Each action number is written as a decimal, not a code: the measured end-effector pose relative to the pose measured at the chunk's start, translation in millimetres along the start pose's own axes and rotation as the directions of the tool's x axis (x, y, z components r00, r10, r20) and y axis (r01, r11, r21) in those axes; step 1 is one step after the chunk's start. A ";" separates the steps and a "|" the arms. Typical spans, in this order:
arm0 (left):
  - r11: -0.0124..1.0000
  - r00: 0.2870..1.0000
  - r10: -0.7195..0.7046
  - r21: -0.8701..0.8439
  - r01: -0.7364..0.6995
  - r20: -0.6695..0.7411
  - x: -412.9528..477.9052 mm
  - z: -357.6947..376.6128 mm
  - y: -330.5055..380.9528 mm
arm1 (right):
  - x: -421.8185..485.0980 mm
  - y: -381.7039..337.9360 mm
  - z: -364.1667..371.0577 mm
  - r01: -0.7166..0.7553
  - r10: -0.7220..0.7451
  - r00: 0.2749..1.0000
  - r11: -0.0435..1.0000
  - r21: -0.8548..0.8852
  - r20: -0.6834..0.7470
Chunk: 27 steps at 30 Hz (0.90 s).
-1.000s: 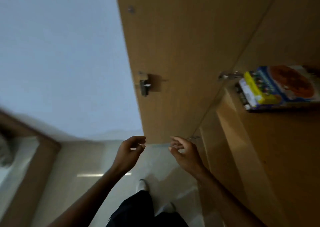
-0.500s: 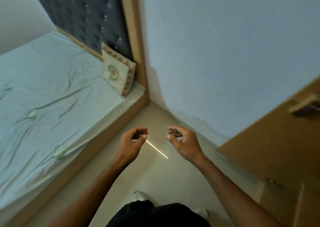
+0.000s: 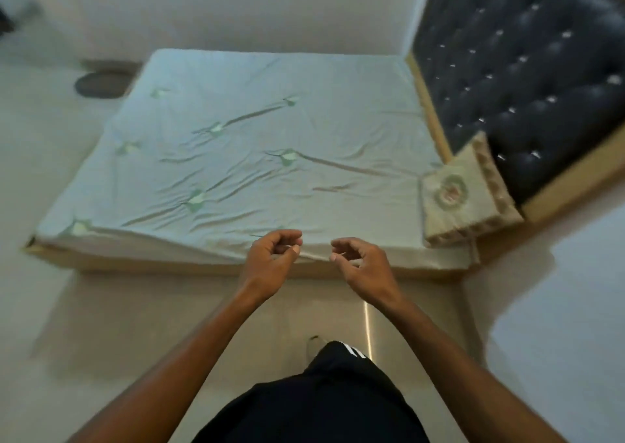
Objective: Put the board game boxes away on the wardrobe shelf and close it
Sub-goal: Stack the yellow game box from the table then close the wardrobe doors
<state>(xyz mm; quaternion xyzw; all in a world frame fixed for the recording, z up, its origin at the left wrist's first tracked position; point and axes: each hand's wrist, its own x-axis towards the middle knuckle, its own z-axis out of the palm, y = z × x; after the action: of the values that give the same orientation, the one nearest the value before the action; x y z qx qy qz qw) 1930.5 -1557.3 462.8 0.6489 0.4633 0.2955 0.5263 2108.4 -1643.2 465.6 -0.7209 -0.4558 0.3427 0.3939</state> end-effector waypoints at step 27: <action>0.897 0.269 -0.437 -0.393 0.204 -0.858 -73.8 -464.6 -167.0 | 161.9 -286.1 546.1 0.575 -0.369 0.362 0.811 0.107 0.856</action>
<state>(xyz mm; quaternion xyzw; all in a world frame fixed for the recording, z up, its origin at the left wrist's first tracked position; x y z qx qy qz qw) 1448.1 -1431.7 436.7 0.1965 0.7670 0.5436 0.2784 1588.4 -1275.2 447.3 -0.3336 -0.8084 0.4690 0.1234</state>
